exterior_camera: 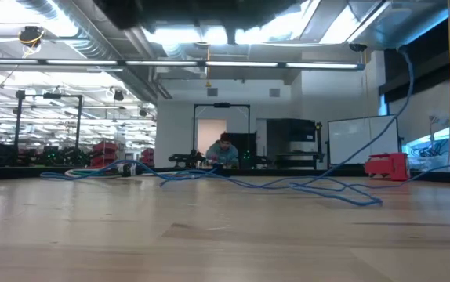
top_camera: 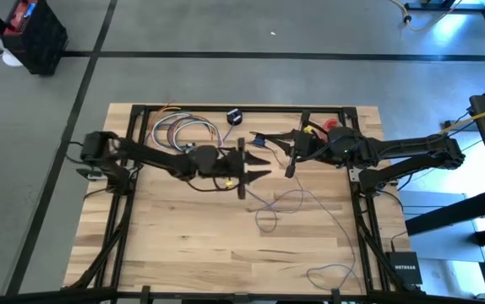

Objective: Coil cords
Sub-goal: Coil the blue wire onto the black spool

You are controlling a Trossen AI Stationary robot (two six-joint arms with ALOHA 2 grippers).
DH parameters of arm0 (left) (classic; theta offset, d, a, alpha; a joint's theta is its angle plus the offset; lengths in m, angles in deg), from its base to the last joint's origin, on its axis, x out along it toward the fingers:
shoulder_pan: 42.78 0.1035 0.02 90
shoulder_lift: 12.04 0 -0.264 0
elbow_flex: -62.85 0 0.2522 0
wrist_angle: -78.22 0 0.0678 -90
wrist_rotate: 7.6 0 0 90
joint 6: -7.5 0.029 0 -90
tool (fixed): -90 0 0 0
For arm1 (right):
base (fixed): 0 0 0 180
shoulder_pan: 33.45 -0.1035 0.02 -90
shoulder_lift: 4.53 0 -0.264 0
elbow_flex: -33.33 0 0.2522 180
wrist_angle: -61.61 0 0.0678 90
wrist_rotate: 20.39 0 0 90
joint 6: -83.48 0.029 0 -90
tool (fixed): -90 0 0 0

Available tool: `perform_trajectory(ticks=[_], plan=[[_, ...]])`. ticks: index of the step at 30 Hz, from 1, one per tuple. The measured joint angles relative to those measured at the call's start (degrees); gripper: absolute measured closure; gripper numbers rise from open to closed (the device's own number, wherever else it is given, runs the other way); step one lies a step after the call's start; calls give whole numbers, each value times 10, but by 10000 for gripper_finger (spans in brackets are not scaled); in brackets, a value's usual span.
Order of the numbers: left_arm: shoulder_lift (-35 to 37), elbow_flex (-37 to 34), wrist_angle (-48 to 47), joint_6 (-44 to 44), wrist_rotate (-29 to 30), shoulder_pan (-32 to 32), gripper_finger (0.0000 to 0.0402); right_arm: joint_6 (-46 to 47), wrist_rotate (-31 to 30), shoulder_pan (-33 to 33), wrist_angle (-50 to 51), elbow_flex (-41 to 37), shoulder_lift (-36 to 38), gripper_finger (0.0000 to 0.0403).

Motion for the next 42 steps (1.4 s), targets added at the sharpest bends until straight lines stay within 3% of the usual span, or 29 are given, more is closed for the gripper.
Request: perform_trajectory(ticks=[5, 10, 30, 35, 42], plan=[[-58, 18, 106, -54, -82, 17, 282, 0, 1, 0, -4, 0, 0, 398], [-96, 58, 125, -64, -113, 17, 282, 0, 15, 0, -4, 0, 0, 398], [-99, 87, 154, -73, -97, 25, 282, -1, 15, 0, -5, 0, 0, 398], [-110, 87, 163, -52, -39, 19, 282, -11, 15, 0, -13, 0, 0, 398], [-145, 119, 197, -68, -39, 14, 282, -11, 15, 0, -13, 0, 0, 398]])
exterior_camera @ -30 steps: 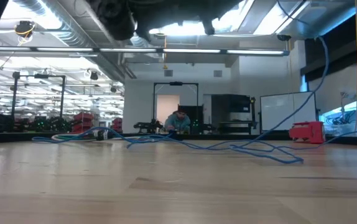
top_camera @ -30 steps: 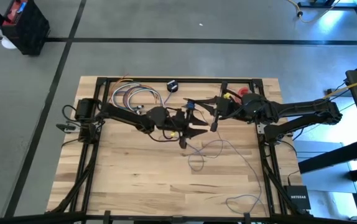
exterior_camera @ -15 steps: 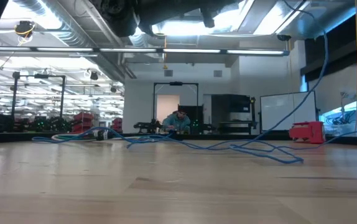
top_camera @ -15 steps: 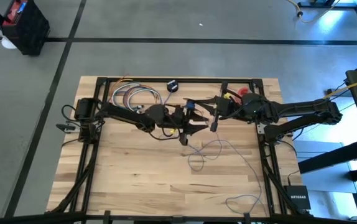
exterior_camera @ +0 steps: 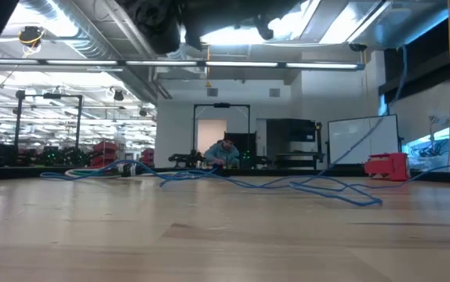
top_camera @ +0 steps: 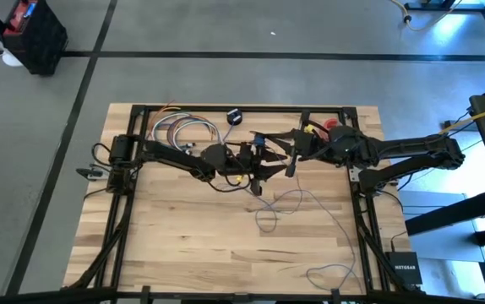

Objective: Coil cords
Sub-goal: Coil the blue wire onto the black spool

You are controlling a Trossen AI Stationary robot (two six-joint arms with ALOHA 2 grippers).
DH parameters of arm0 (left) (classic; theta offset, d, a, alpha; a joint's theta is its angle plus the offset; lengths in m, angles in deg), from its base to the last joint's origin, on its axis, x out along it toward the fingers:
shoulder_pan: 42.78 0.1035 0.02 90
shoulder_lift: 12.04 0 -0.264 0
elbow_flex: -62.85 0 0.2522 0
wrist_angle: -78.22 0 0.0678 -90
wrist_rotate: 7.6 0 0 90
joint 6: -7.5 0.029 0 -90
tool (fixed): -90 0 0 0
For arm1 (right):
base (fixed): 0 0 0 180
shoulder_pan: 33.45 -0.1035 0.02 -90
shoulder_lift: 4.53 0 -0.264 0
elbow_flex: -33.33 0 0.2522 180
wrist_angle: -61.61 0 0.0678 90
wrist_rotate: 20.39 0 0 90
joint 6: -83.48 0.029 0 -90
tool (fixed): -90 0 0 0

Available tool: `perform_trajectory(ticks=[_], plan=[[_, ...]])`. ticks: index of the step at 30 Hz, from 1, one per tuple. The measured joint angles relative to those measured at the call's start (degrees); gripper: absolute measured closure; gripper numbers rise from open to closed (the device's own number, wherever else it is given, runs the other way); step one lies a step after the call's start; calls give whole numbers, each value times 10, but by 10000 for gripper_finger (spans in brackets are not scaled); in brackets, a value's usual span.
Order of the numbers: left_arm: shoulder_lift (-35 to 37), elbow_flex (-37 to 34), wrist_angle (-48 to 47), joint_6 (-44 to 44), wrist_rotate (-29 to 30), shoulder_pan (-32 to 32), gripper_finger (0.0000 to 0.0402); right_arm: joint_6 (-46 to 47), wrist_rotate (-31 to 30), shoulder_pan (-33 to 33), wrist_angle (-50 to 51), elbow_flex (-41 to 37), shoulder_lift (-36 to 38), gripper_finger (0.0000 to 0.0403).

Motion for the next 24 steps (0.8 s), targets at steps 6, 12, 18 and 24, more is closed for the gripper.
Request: perform_trajectory(ticks=[6, 12, 18, 24], plan=[[-33, 35, -12, 13, -4, -7, 282, 0, 0, 0, 4, 1, 0, 398], [-30, 37, -27, 13, -35, -7, 282, 0, 0, 0, 4, 0, 0, 398], [-30, 37, -59, 16, -60, -7, 282, 0, 0, 0, 6, 0, 0, 398], [-31, 36, -115, 30, -61, -6, 282, 0, 0, 0, 9, 0, 0, 398]])
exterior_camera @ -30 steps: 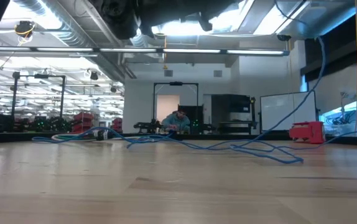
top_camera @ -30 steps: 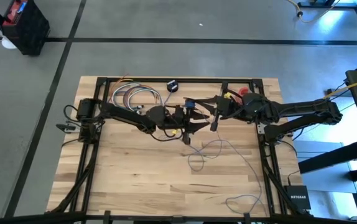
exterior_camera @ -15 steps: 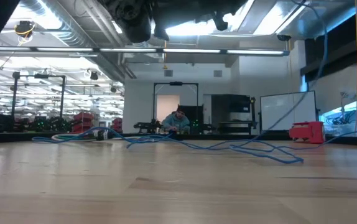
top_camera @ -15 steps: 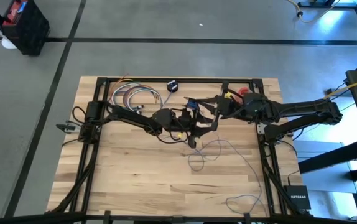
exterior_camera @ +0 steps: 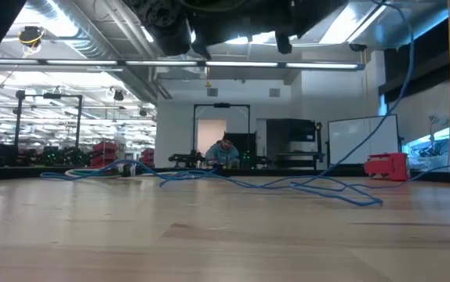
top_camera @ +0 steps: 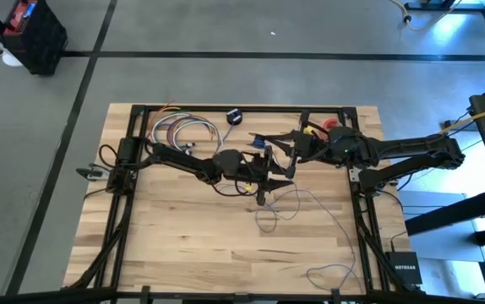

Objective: Coil cords
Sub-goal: Coil the blue wire onto the black spool

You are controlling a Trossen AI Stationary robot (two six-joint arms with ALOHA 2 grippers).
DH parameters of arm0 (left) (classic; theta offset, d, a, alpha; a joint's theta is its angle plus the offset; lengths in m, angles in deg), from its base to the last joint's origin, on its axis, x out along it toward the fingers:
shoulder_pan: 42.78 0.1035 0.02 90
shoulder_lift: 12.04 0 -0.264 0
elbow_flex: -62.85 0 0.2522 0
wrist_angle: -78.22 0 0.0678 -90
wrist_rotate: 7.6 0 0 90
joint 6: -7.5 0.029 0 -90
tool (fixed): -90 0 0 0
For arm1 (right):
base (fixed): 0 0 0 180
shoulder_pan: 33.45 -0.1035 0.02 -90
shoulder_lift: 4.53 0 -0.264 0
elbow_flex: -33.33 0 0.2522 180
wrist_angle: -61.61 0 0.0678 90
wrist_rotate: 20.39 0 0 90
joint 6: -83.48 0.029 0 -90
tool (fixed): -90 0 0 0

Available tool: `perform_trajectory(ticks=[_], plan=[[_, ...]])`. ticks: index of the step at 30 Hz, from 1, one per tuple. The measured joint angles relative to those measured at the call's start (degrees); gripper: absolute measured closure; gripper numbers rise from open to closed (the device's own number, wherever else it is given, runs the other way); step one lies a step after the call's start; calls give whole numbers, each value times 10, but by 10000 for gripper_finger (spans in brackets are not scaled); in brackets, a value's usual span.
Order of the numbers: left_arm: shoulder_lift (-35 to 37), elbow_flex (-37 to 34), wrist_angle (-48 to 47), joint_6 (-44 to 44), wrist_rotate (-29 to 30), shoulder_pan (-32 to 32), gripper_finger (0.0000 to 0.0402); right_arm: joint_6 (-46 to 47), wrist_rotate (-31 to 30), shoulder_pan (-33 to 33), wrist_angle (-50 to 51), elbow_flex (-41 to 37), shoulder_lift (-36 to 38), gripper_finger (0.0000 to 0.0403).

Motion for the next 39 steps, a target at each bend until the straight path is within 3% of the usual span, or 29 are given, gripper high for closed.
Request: perform_trajectory(ticks=[8, 30, 34, 39], plan=[[4, 0, -1, -3, -41, -1, 282, 0, 0, 0, 6, 0, 0, 398], [5, 17, 39, 3, -40, -4, 283, 0, 5, 0, 2, 0, 0, 397], [5, 17, 37, 16, -34, -3, 307, 0, 10, 0, 1, 0, 0, 397], [5, 17, 37, 45, -14, -2, 382, 0, 11, 0, 1, 0, 0, 397]])
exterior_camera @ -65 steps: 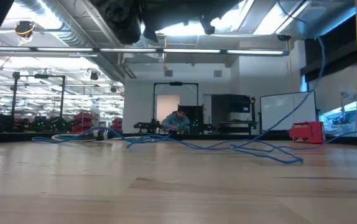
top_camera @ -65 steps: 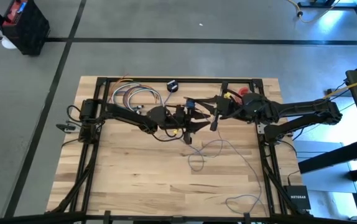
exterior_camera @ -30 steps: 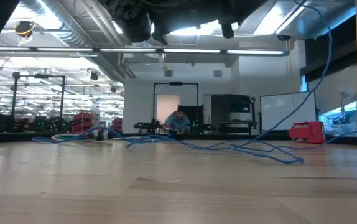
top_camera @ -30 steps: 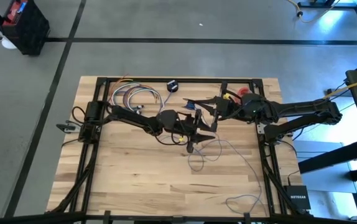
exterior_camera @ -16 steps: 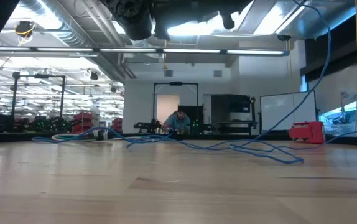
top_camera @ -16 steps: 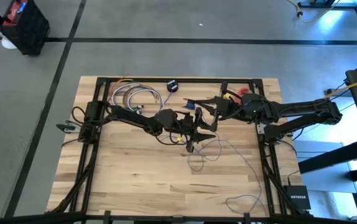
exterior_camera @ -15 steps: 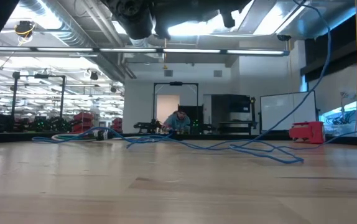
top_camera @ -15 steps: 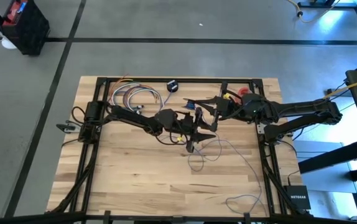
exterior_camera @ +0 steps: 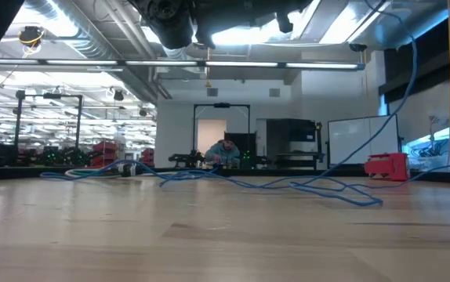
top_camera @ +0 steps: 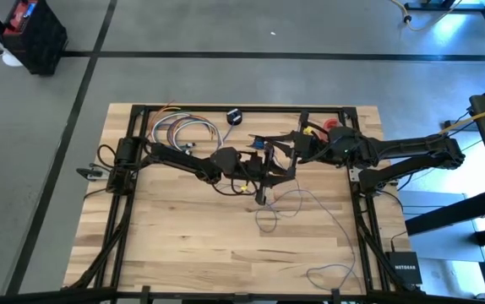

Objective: Coil cords
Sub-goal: Coil the blue wire onto the black spool

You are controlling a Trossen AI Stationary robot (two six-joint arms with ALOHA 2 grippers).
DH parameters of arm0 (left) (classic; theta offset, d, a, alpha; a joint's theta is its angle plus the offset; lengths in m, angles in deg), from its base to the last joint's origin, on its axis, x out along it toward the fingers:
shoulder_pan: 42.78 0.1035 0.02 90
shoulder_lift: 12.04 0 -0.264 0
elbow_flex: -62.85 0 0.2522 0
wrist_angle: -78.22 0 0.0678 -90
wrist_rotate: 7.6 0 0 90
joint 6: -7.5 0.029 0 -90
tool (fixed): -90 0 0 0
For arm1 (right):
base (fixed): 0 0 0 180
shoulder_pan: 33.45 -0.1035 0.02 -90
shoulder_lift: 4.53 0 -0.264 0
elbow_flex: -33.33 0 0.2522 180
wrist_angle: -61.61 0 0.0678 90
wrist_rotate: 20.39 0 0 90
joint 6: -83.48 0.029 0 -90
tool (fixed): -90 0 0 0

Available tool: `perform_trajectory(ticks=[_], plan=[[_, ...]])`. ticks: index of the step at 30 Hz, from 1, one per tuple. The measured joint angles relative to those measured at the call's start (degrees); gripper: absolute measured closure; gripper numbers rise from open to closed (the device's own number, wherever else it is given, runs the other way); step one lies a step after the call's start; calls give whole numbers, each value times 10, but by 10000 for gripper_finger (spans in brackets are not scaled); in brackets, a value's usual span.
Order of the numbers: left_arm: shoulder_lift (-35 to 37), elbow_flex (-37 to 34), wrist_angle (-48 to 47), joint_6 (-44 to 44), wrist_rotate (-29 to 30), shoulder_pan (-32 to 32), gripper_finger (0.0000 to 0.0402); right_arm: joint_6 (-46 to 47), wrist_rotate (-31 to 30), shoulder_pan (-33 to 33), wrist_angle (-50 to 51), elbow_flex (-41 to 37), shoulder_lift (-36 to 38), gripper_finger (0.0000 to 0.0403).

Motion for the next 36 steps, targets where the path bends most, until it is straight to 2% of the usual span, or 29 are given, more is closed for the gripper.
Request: perform_trajectory(ticks=[2, 10, 17, 25, 30, 36], plan=[[0, 0, -11, 1, 0, 0, 394, 0, 0, 0, 1, 0, 0, 397], [0, 0, -117, 37, 22, 0, 397, 3, 2, 0, 43, 0, -2, 397], [0, 0, -142, 59, 34, 2, 398, 10, -1, 0, 49, 0, -13, 397], [0, 0, -154, 63, 35, 3, 398, 2, -1, -1, 0, -1, -14, 397], [4, 2, -167, 63, 34, 3, 399, -30, -13, -44, -36, -1, 25, 397], [4, 2, -178, 63, 37, 2, 400, -59, -73, -105, -1, 2, 57, 397]])
